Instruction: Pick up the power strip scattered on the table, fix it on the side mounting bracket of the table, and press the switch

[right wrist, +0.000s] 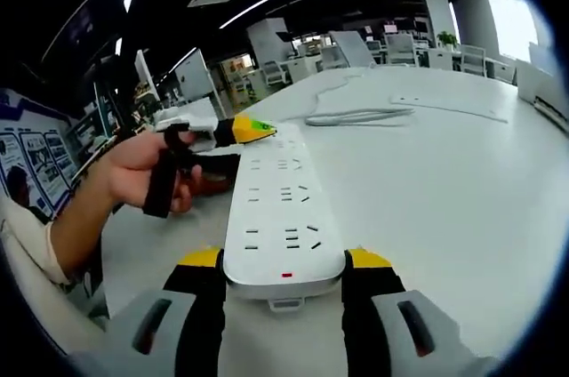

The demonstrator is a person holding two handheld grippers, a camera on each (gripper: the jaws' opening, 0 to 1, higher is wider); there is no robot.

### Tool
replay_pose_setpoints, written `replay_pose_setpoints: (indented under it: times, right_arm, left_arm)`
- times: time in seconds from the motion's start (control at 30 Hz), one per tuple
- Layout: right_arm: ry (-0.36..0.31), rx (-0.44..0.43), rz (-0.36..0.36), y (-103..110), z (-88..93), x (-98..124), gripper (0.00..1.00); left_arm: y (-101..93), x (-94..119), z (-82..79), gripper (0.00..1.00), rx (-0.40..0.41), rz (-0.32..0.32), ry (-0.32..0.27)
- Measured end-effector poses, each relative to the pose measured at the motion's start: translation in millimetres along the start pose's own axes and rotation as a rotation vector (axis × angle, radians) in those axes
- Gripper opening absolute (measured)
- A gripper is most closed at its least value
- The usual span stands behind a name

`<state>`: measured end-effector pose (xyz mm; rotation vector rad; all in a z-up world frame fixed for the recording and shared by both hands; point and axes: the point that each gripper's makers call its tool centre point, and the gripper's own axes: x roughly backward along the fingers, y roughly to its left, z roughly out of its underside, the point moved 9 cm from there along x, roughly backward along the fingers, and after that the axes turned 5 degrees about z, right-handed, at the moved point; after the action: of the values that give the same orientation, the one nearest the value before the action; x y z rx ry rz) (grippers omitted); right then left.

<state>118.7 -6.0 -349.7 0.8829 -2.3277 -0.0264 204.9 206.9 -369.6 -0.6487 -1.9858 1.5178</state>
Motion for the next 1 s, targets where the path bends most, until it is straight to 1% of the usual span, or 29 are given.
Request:
replay_pose_setpoints:
  times: [0.1, 0.37, 0.57, 0.77, 0.9, 1.0]
  right_arm:
    - [-0.001, 0.005, 0.004, 0.1, 0.0, -0.4, 0.47]
    - [-0.003, 0.027, 0.014, 0.7, 0.6, -0.5, 0.47]
    - [-0.010, 0.069, 0.031, 1.5, 2.7, 0.8, 0.48]
    - [-0.023, 0.097, 0.029, 1.2, 2.4, 1.3, 0.48]
    - [-0.043, 0.158, 0.036, 2.9, 0.4, 2.2, 0.48]
    - [-0.050, 0.177, 0.037, 3.8, -0.8, 2.6, 0.48]
  left_arm:
    - [0.8, 0.0, 0.8, 0.30, 0.021, 0.010, -0.011]
    - [2.5, -0.1, -2.0, 0.28, 0.057, 0.014, -0.003]
    - [4.4, -1.4, -1.3, 0.26, 0.125, 0.040, -0.004]
    - [2.8, -0.3, 1.3, 0.26, 0.135, 0.043, -0.006]
    - [2.4, -0.2, 1.3, 0.26, 0.137, 0.045, -0.013]
    - [2.2, -0.1, 0.4, 0.26, 0.139, 0.048, -0.013]
